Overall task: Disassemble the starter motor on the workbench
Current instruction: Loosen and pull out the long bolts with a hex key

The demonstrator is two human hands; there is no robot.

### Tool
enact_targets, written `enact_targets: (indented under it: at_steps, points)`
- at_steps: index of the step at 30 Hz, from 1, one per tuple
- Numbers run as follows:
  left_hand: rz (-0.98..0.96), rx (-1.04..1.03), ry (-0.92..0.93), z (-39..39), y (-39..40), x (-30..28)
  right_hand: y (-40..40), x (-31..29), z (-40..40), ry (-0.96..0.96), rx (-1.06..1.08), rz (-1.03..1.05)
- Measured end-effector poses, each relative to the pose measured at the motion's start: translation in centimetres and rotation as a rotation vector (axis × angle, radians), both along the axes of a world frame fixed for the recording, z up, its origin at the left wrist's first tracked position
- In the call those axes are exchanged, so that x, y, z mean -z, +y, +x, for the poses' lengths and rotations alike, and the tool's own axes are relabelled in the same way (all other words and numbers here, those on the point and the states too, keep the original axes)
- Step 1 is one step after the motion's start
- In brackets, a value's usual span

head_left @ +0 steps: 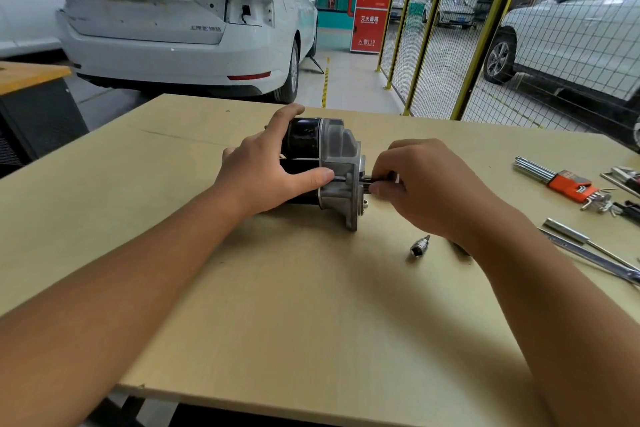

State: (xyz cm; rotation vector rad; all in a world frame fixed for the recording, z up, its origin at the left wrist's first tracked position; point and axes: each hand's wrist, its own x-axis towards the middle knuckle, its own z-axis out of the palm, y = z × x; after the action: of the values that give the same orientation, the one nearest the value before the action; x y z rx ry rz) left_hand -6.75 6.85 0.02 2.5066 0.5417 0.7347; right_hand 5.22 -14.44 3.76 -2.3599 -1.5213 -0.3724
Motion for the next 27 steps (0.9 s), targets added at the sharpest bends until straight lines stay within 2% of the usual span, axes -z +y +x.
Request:
enact_targets:
  at_steps: [4,10,27]
  points:
    - [0.018,0.012,0.005,-0.1,0.1,0.1,-0.1,0.2,0.0,-0.029,0.044,-0.009]
    - [0.046,-0.021,-0.027,0.3,0.2,0.5,0.0,0.3,0.2,0.107,0.020,0.009]
    - [0.110,-0.053,-0.064,0.8,0.6,1.0,-0.1,0.3,0.6,-0.011,0.037,0.050]
